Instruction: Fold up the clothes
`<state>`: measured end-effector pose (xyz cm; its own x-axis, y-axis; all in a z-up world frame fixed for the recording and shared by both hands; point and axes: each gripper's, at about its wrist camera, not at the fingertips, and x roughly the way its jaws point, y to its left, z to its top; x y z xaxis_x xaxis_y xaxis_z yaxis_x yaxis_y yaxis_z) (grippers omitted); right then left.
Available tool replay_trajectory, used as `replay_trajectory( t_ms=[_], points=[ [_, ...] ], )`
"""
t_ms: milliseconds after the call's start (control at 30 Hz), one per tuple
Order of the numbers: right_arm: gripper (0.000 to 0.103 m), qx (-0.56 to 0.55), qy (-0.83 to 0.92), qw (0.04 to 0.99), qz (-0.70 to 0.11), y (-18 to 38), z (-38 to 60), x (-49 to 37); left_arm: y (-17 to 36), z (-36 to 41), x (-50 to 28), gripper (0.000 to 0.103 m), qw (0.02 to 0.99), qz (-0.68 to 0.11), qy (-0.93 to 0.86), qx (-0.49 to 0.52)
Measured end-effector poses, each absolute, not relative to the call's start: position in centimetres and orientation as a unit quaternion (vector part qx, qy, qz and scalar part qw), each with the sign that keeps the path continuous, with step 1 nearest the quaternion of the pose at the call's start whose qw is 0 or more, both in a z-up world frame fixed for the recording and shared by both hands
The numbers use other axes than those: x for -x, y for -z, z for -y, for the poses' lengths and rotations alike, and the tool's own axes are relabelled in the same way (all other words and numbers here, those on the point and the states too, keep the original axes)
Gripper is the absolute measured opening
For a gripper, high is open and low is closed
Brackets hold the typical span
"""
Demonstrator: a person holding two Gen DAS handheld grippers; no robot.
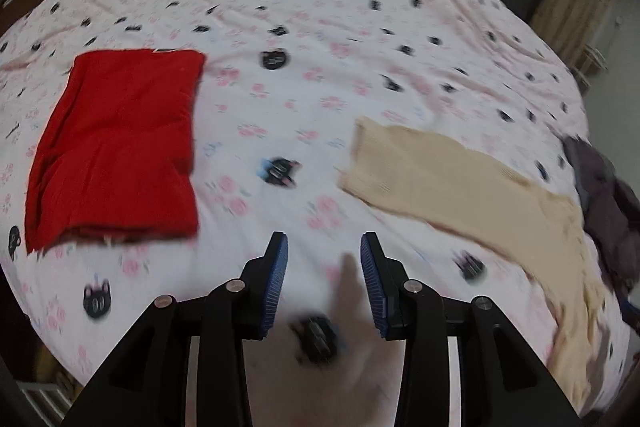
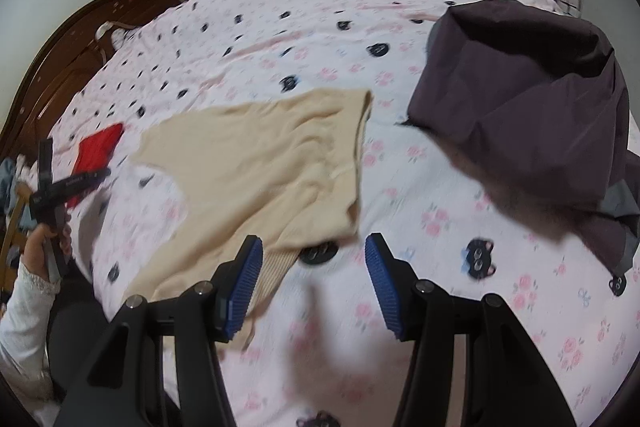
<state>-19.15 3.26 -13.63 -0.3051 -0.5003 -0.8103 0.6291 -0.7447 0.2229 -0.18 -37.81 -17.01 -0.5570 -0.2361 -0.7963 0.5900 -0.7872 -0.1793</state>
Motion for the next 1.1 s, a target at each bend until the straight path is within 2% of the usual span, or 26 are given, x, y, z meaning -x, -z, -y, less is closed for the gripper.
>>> replay_trajectory(
  t_ms=[67,100,233,433,633,867,1033,1100],
  points=[
    [0.055,-0.472,0.798,0.363,-0.087,13.7,-3.2,17.4,16.3,34.6,-0.6,0.063,0.221,-0.193,0.867,-0.404],
    [0.055,-0.472,0.795,0.369,-0.097,13.7,-3.2,16.6,15.9,33.0,-1.0,0.064,0.212,-0.178,0.873,-0.402],
    [0.055,-0.469,0.778,0.397,-0.127,13.9,-3.0,13.2,15.6,27.0,-1.8,0.064,0.163,-0.125,0.885,-0.417],
    [0.055,-0.46,0.756,0.435,-0.165,14.5,-1.3,8.3,16.1,21.5,-3.0,0.064,0.117,-0.089,0.888,-0.435],
    [0.054,-0.444,0.754,0.448,-0.181,15.2,0.3,5.4,16.1,19.8,-4.6,0.064,0.107,-0.094,0.89,-0.433],
    [0.042,-0.422,0.777,0.424,-0.197,15.9,2.1,5.6,16.0,19.4,-5.8,0.064,0.101,-0.104,0.89,-0.432],
    [0.041,-0.427,0.772,0.418,-0.217,17.0,3.3,6.3,16.0,19.6,-6.1,0.064,0.099,-0.112,0.888,-0.435],
    [0.037,-0.443,0.763,0.42,-0.214,17.8,3.6,6.7,16.0,19.7,-6.1,0.064,0.097,-0.119,0.887,-0.436]
  ],
)
